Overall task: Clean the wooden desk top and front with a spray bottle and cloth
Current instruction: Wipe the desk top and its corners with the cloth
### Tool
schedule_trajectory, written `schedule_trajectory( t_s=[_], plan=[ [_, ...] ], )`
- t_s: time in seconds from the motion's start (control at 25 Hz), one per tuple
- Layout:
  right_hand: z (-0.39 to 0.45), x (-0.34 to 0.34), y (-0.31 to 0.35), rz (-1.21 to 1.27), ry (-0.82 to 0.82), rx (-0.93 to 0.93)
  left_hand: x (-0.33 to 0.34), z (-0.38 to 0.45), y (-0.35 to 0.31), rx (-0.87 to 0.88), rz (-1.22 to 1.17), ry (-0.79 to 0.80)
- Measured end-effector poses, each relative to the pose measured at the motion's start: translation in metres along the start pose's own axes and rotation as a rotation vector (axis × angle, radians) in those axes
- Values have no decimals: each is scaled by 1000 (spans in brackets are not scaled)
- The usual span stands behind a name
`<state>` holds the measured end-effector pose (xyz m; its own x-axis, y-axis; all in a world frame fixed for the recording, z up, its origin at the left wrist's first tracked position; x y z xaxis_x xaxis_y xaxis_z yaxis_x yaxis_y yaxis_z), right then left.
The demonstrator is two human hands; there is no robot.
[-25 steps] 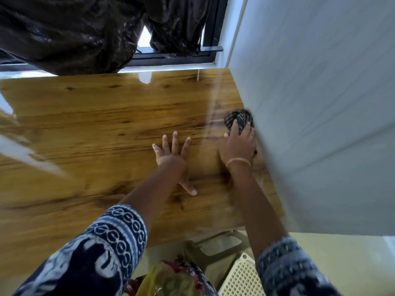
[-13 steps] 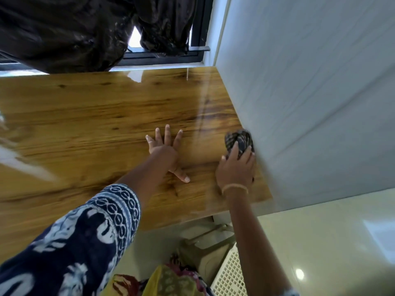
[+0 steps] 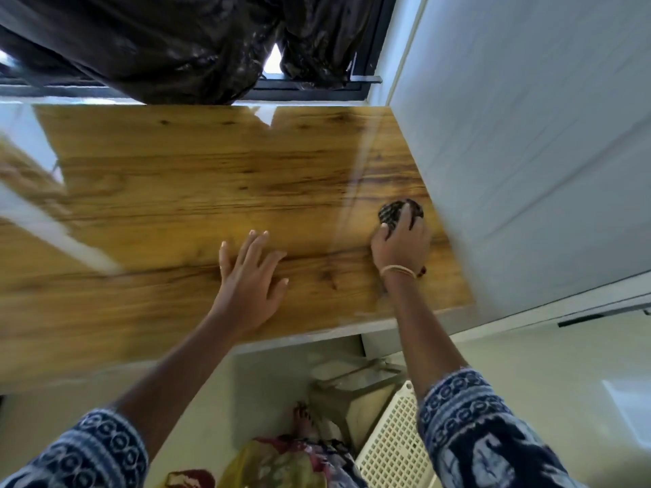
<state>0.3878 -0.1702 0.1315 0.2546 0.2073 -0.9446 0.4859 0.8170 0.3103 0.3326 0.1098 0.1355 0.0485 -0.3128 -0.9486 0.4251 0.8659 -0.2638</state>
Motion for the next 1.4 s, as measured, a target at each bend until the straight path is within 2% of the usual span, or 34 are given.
schedule_trajectory(
  t_s=[0.08,0.24,0.32,0.36,0.4,0.44,0.56,0.64,0.72,0.8,0.96,1.04,1.12,1.2,1.4],
  plan=[
    [-22,16,64,61,75,-160,-6,-29,18,-55,20,-53],
    [-123,54,202,76,360,-863,-24,-83,53,-224,39,-174],
    [-137,57,220,70,484,-1097,-29,-106,63,-266,45,-215],
    [-125,56,217,69,459,-1133,-29,-115,67,-284,49,-219],
    [-103,57,211,87,399,-1097,-27,-124,70,-310,54,-210],
    [-73,57,198,88,340,-986,-24,-129,72,-335,61,-191],
    [7,50,135,33,249,-488,-12,-140,70,-392,64,-126],
    [18,48,119,-21,255,-155,-9,-141,71,-412,105,-111],
    [0,52,141,-105,253,-5,-6,-141,72,-398,157,-115],
    [-31,59,189,-120,239,-174,-4,-142,72,-379,183,-125],
    [-127,74,279,-110,367,-872,-4,-142,72,-382,218,-141],
    [-171,75,295,-100,504,-1157,-5,-143,71,-378,228,-142],
    [-170,70,291,-58,588,-1279,-6,-143,71,-371,231,-145],
    [-132,65,271,-3,481,-1151,-5,-143,72,-367,235,-146],
    [-32,42,142,16,206,-326,-3,-143,75,-367,225,-128]
  ],
)
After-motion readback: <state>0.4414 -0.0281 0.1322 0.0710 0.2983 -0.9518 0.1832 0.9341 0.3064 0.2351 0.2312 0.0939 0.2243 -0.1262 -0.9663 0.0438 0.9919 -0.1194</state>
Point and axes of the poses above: each hand's wrist, its own z-axis towards the middle knuckle, its own x-axis out of the palm, y = z × x, the point moved 3 cm from there along z, towards the middle knuckle, and after that the axes turned 2 degrees about x, right-handed, at the moved point
